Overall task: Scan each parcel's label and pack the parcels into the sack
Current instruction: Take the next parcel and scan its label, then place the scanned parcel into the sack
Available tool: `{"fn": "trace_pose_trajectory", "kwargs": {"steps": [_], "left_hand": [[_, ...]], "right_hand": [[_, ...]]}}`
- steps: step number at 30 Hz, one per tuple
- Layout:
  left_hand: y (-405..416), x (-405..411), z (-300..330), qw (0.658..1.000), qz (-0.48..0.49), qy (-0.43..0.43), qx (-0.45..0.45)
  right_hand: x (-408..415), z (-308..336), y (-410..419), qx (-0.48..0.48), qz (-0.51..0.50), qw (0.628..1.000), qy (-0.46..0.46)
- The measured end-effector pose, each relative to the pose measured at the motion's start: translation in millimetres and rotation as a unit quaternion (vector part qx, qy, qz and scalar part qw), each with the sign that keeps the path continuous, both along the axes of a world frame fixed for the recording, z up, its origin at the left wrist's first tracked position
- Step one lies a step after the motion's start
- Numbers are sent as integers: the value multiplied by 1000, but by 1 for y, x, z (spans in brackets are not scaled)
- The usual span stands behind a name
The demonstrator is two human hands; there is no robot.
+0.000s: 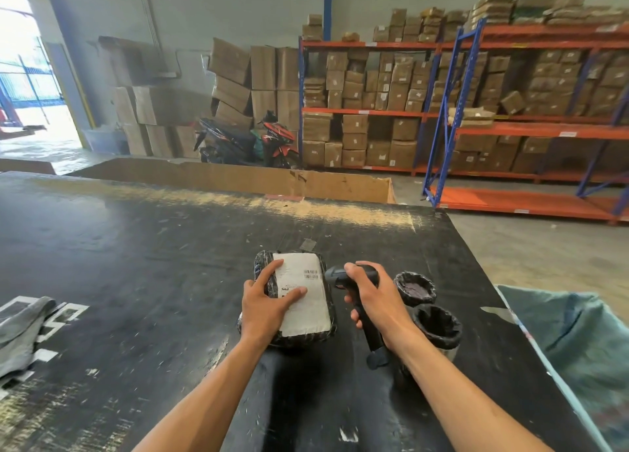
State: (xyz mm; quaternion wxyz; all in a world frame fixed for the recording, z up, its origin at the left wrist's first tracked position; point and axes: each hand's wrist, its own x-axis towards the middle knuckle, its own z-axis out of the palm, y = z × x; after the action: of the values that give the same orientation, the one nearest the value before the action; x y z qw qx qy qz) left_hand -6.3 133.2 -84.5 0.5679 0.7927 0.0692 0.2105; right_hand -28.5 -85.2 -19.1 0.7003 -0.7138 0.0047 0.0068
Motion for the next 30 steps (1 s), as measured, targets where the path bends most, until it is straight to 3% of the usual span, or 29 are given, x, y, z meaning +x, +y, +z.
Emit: {"fn": "trace_pose_trajectory", "kwargs": {"steps": [17,30], "left_hand": [[-1,-11,2,999,5,-39,9],[-1,-8,6,999,6,-38,12]], "right_hand": [[-11,12,5,-60,1,997,-42],[-15,19,4,-50,5,998,-31]]}}
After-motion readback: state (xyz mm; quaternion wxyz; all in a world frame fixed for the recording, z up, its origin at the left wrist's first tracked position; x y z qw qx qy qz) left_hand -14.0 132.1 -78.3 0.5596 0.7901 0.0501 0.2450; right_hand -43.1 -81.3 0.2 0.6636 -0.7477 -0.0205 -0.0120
